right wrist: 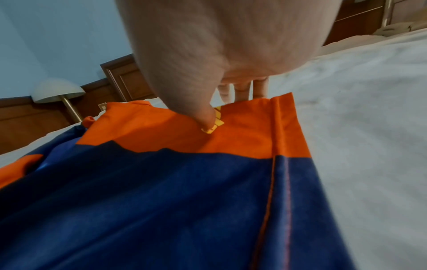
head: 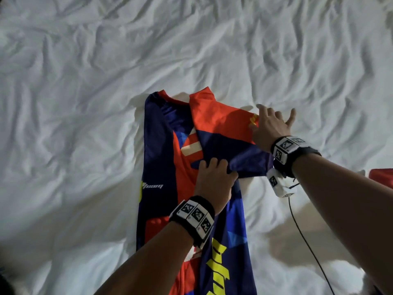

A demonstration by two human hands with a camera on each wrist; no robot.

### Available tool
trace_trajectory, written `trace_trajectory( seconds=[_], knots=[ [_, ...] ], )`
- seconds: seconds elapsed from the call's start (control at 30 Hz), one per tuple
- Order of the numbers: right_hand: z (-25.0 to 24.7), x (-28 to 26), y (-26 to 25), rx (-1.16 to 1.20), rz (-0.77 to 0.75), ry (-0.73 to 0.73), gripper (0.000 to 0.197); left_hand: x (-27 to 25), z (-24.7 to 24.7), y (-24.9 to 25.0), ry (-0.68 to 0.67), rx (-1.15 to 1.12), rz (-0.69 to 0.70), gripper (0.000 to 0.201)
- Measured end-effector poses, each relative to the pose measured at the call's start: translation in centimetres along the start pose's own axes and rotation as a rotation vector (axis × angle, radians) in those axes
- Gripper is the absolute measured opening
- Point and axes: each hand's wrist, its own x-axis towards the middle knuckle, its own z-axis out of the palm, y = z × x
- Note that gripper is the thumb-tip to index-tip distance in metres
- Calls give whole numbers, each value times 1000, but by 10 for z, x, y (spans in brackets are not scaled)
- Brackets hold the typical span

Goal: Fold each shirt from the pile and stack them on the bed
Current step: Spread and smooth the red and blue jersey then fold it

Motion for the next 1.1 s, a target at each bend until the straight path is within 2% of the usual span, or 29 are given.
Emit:
trace_trajectory(
  seconds=[0.07, 0.13, 0.27, 0.43, 0.53, 0.6, 0.67, 0.77, 0.9, 1.0, 1.1],
  knots=[
    [-3, 3, -3, 8, 14, 37, 37, 0, -1, -4, 64, -65, -25, 14],
    [-10, 0, -9, 49, -7, 72, 26, -4, -2, -11, 200, -254, -88, 13],
    [-30, -26, -28, 331, -21, 122, 30, -27, -22, -31, 311, -846, -363, 14],
    [-40, -75, -60, 776, 98, 218, 24, -57, -45, -60, 251, -1303, -635, 13],
    [-21, -108, -74, 1040, 272, 178, 23, -66, -50, -72, 209, -1580, -833, 10],
    [-1, -130, -82, 1165, 404, 98, 20, -70, -46, -75, 166, -1710, -925, 29],
    [20, -148, -86, 1231, 488, 50, 18, -69, -43, -72, 161, -1660, -982, 34],
    [41, -166, -90, 1221, 528, 31, 18, -64, -35, -65, 232, -1495, -1047, 23],
    [46, -181, -92, 1260, 494, 8, 19, -63, -29, -62, 304, -1487, -1079, 27],
    [44, -185, -85, 1220, 449, 17, 18, -73, -26, -69, 387, -1463, -1027, 29],
    [51, -184, -73, 1068, 433, -81, 7, -87, -21, -75, 391, -1241, -941, 32]
  ],
)
